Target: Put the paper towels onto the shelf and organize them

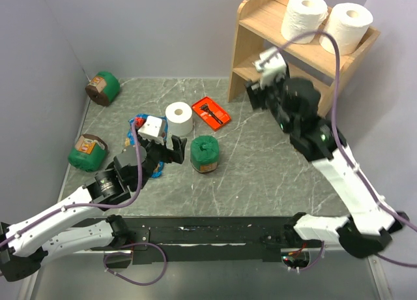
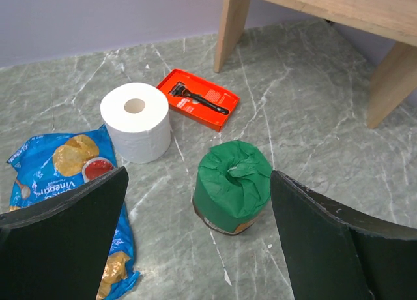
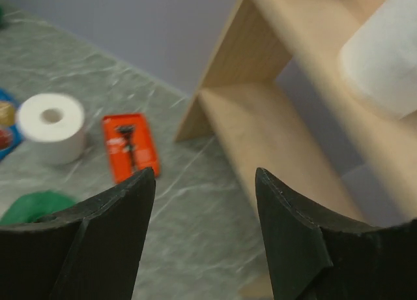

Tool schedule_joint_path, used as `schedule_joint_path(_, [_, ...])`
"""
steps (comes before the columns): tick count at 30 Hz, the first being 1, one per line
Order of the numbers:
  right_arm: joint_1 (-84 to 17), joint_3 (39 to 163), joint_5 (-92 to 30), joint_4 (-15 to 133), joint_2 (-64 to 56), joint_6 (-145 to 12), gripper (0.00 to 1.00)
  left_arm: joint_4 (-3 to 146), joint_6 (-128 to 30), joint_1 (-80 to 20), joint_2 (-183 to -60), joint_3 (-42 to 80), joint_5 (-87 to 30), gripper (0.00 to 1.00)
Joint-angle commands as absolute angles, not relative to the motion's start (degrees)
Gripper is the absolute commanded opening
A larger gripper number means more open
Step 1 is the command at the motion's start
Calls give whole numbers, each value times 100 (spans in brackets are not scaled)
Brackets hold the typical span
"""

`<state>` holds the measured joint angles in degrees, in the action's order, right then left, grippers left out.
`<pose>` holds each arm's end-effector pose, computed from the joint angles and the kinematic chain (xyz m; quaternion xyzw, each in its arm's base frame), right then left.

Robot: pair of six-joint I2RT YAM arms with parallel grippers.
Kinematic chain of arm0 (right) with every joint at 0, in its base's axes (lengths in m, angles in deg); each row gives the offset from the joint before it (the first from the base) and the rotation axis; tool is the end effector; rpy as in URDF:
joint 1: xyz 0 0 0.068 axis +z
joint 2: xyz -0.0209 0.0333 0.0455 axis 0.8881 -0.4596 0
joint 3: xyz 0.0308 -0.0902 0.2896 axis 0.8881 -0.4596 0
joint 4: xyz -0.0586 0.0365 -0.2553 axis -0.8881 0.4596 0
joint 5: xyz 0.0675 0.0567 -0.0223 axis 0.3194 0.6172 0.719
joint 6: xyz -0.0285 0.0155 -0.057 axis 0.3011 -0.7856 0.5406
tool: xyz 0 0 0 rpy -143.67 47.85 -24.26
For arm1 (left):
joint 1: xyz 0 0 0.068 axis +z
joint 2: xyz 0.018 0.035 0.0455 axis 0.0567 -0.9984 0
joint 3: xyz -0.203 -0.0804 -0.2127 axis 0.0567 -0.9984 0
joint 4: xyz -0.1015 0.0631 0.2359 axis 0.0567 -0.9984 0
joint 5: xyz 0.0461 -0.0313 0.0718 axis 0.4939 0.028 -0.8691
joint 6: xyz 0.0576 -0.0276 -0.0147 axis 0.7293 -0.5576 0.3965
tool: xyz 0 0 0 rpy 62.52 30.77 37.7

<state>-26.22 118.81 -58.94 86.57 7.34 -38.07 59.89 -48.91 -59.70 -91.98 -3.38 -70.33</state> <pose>0.2057 0.1298 0.5378 -0.2463 0.6898 -0.0390 0.6797 0.1205 -0.1299 0.3915 0.0921 0.7306 -0.1811 0.6519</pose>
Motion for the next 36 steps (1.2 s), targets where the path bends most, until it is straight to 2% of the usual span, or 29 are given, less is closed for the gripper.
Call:
schedule_joint_path(1, [-2599,10311,-5424,8443,1440,-6551,68,6145,-4903,-5985,-9101,-299,-7311,96])
schedule_joint_path(6, [-2371,9875,-5150,8864,871,-7642,65,6198,-4850,-5985,-8908,-353,-7504,96])
schedule_joint_path(15, [-1186,10780,-5317,9128,-1010,-7275,64,6374,-4841,-5994,-8425,-528,-8155,96])
schedule_joint_path(20, [-868,11158,-5589,9199,-1774,-7064,67,6471,-4833,-5994,-8231,-599,-8313,96])
schedule_joint_path(36, [-613,11467,-6047,9507,-2839,-7099,68,6418,-4868,-5994,-8283,-537,-8155,97])
